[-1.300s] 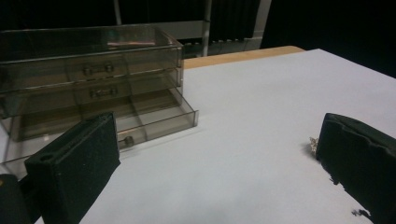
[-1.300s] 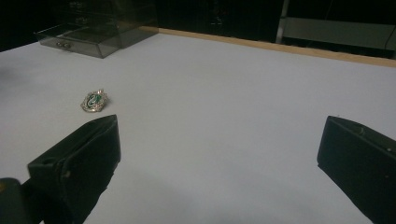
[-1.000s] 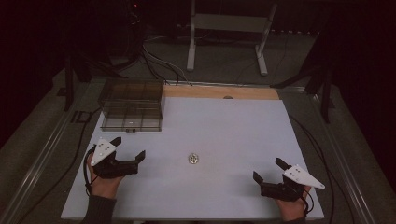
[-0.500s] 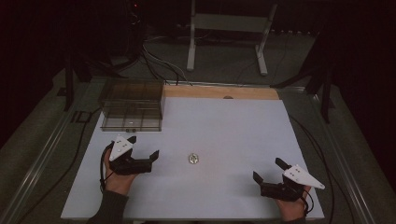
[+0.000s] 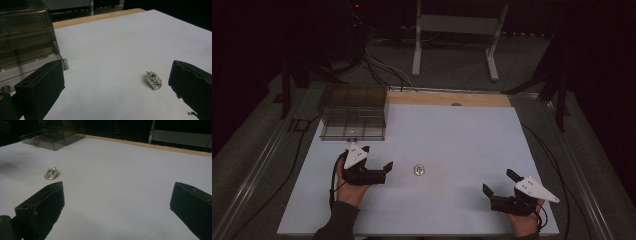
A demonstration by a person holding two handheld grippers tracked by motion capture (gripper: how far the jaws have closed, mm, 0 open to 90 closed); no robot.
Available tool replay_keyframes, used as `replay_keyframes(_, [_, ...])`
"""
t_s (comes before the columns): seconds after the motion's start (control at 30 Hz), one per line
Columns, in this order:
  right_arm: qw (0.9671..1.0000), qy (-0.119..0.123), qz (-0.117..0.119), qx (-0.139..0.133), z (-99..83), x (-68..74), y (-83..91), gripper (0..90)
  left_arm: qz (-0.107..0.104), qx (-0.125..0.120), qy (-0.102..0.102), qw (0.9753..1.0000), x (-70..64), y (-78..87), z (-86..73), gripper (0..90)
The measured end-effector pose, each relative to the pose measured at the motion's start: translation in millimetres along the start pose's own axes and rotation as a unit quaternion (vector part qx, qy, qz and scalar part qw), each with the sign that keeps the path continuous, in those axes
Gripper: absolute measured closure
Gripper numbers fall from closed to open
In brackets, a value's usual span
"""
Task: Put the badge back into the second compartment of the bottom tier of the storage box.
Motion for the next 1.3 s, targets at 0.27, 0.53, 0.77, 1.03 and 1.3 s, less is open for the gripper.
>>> replay_keyframes(0.27, [1.0000, 0.001, 0.001, 0.000, 0.2, 0.2, 0.0, 0.2, -0.010, 0.012, 0.002, 0.9999, -7.6, -13.8, -3.2, 1.3])
replay_keyframes(0.53, [1.0000, 0.002, 0.001, 0.000, 0.2, 0.3, 0.0, 0.2, -0.015, 0.023, 0.005, 0.9996, -12.0, -24.8, -6.9, 1.4])
replay_keyframes(0.77, [1.0000, 0.002, 0.001, -0.001, 0.3, 0.4, 0.0, 0.2, -0.018, 0.035, 0.005, 0.9992, -16.3, -33.8, -10.0, 1.5])
replay_keyframes(1.03, [1.0000, 0.002, 0.001, -0.001, 0.3, 0.3, 0.2, 0.2, -0.025, 0.048, 0.004, 0.9985, -22.4, -44.2, -13.8, 3.1])
replay_keyframes(1.3, [1.0000, 0.003, 0.001, 0.000, 0.4, 0.7, 0.2, 0.2, -0.035, 0.069, 0.006, 0.9970, -28.4, -54.7, -18.9, 5.0])
Point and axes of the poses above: each handheld gripper's, and its own axes: y roughly backward along the jaws, z roughly out of its top, x roughly to its left, the point moved 5 cm from there along -y, roughly forward along the jaws, and after that the axes turned 3 degrees about -x, right-handed, at the moved point
